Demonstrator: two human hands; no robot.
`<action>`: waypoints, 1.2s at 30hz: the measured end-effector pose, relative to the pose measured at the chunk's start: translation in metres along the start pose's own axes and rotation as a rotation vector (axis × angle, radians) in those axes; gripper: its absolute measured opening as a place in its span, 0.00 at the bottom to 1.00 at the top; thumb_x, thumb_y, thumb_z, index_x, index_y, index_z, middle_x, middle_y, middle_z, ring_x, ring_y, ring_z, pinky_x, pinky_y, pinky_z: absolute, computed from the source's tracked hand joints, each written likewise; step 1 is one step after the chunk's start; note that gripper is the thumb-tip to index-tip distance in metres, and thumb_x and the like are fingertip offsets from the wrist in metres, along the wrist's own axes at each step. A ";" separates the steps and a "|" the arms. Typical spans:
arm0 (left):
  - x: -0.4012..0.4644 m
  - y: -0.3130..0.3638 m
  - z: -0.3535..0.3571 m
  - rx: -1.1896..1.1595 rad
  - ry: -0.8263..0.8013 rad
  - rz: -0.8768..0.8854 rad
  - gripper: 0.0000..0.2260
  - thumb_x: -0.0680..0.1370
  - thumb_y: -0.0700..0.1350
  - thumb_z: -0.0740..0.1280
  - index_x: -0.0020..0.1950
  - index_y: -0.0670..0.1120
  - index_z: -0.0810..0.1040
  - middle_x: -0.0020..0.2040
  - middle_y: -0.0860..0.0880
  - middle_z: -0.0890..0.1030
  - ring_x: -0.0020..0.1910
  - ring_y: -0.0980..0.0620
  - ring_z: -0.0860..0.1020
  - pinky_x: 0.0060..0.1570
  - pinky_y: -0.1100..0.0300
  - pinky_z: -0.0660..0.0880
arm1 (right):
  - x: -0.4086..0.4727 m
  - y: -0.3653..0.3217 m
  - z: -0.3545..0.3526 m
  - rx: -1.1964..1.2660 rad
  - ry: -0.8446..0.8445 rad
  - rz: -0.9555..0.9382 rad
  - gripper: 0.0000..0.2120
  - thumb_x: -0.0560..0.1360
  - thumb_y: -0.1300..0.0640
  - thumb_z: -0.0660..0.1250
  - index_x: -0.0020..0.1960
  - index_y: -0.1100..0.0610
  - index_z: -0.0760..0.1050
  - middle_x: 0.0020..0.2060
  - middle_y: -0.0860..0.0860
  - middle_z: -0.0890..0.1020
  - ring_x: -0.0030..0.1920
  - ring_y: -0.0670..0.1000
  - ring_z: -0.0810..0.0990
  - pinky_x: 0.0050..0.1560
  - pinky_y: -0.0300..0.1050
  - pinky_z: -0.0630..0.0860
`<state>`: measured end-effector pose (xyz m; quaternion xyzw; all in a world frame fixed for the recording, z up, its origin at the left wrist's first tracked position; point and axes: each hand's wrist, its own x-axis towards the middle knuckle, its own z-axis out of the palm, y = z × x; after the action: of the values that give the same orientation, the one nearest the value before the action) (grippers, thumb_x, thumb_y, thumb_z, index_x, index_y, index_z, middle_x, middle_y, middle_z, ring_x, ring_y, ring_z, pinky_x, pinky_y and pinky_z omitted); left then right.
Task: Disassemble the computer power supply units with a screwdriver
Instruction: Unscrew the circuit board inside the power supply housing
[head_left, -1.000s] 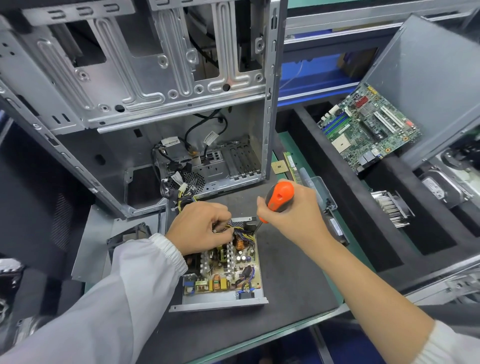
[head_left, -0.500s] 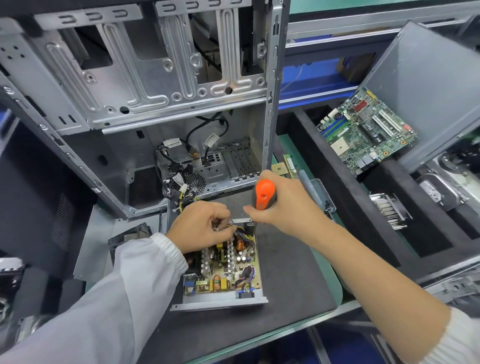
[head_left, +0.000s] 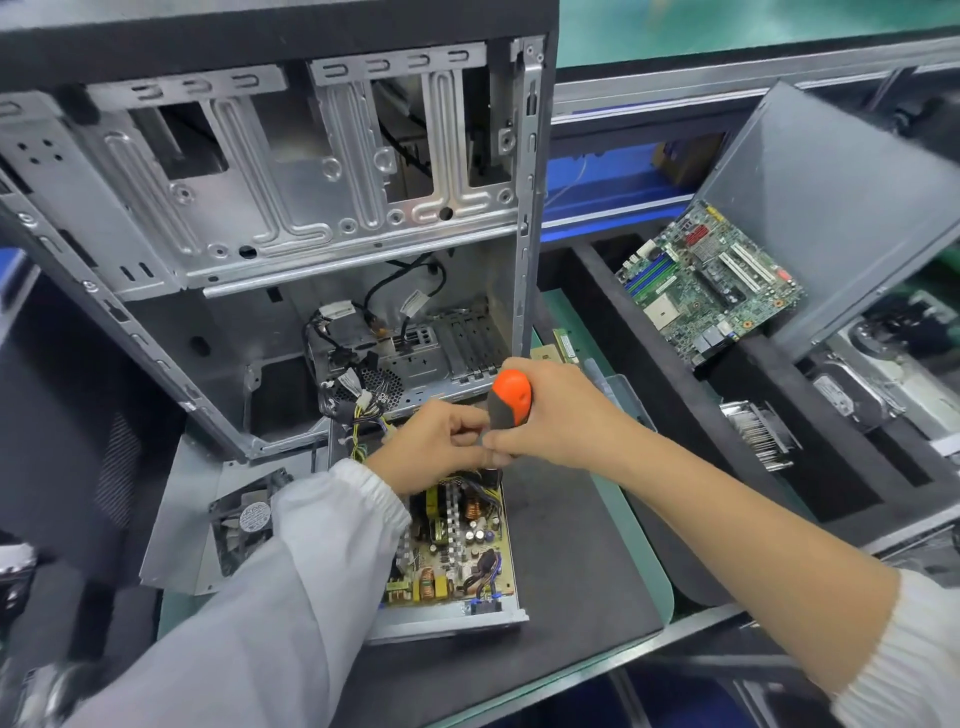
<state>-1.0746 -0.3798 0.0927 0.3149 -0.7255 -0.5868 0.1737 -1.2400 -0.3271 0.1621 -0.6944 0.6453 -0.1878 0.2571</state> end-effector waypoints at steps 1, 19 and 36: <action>-0.001 0.000 0.000 0.010 0.013 0.010 0.09 0.71 0.40 0.77 0.49 0.40 0.83 0.41 0.33 0.80 0.43 0.47 0.75 0.55 0.44 0.78 | -0.001 -0.003 -0.003 -0.055 0.005 0.000 0.21 0.64 0.43 0.76 0.42 0.55 0.69 0.38 0.49 0.76 0.41 0.50 0.73 0.36 0.44 0.64; -0.003 -0.004 -0.002 0.003 -0.058 0.049 0.21 0.73 0.49 0.75 0.44 0.30 0.75 0.29 0.54 0.59 0.32 0.53 0.59 0.38 0.56 0.57 | -0.005 -0.060 -0.043 -0.687 -0.507 -0.062 0.13 0.79 0.60 0.63 0.52 0.52 0.58 0.37 0.52 0.67 0.42 0.56 0.76 0.35 0.47 0.68; -0.005 0.004 0.002 -0.013 -0.017 0.109 0.16 0.75 0.41 0.73 0.45 0.65 0.82 0.27 0.58 0.59 0.30 0.54 0.55 0.35 0.60 0.56 | -0.003 -0.064 -0.036 -0.715 -0.303 0.032 0.08 0.81 0.53 0.60 0.51 0.58 0.71 0.45 0.55 0.75 0.42 0.57 0.73 0.39 0.46 0.69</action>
<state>-1.0734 -0.3744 0.0963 0.2686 -0.7391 -0.5839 0.2015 -1.2105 -0.3256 0.2297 -0.7500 0.6355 0.1576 0.0939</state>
